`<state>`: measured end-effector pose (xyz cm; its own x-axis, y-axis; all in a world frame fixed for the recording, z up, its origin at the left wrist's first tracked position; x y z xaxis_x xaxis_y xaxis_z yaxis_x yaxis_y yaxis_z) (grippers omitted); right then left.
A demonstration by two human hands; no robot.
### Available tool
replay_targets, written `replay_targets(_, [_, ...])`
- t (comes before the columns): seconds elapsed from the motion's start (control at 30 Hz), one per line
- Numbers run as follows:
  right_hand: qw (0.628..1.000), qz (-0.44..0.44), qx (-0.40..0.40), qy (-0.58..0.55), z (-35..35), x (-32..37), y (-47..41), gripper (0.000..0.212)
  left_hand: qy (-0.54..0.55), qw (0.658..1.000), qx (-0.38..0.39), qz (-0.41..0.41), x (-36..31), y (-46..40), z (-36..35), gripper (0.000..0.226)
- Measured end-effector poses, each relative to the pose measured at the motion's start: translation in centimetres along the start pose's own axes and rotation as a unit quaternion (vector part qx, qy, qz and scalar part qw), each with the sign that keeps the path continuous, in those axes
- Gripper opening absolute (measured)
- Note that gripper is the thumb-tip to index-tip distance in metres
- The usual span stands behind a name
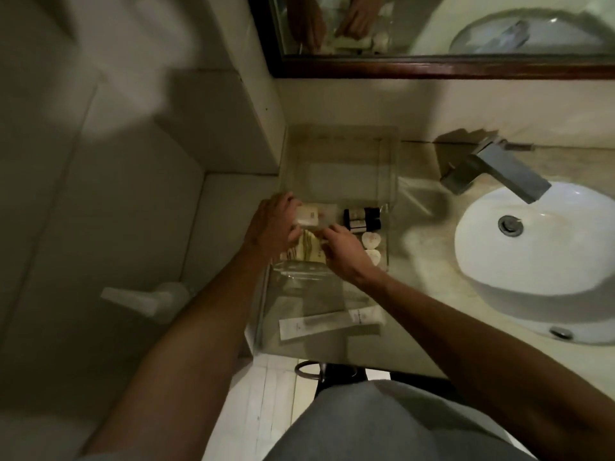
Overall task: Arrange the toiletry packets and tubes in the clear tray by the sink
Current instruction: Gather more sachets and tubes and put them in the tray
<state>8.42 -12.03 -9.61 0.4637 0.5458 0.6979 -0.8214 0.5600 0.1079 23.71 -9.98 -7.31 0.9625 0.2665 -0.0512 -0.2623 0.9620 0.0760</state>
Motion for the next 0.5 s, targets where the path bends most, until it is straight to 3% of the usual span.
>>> replay_targets(0.1, [0.999,0.027,0.027,-0.015,-2.8,1.4,-1.9,0.048,0.004,0.996,-0.04,0.08,1.9,0.8,1.3,0.044])
replay_targets(0.3, [0.994,0.055,-0.018,0.088,-2.6,1.2,-2.3,0.046,0.021,0.995,-0.027,0.09,1.3,3.7,0.3,0.049])
replay_targets(0.4, [0.989,0.058,-0.091,0.099,1.2,0.2,0.4,0.042,0.08,0.993,-0.046,0.075,-1.7,4.5,0.3,0.052])
replay_targets(0.5, [0.984,0.045,-0.14,0.104,6.6,-2.8,5.8,0.028,0.126,0.991,-0.045,0.003,-7.8,4.1,0.5,0.048])
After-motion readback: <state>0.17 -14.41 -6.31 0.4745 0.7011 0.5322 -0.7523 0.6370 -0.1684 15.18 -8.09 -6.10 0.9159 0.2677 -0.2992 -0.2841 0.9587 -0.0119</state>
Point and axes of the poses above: each hand's wrist, its own y-axis away from the middle knuckle, its own z-axis out of the back of the hand, x = y × z, the point moved 6 cm from there along -y, towards the middle knuckle, and after that the axes turned 10 degrees about z, right-handed, at the moved point
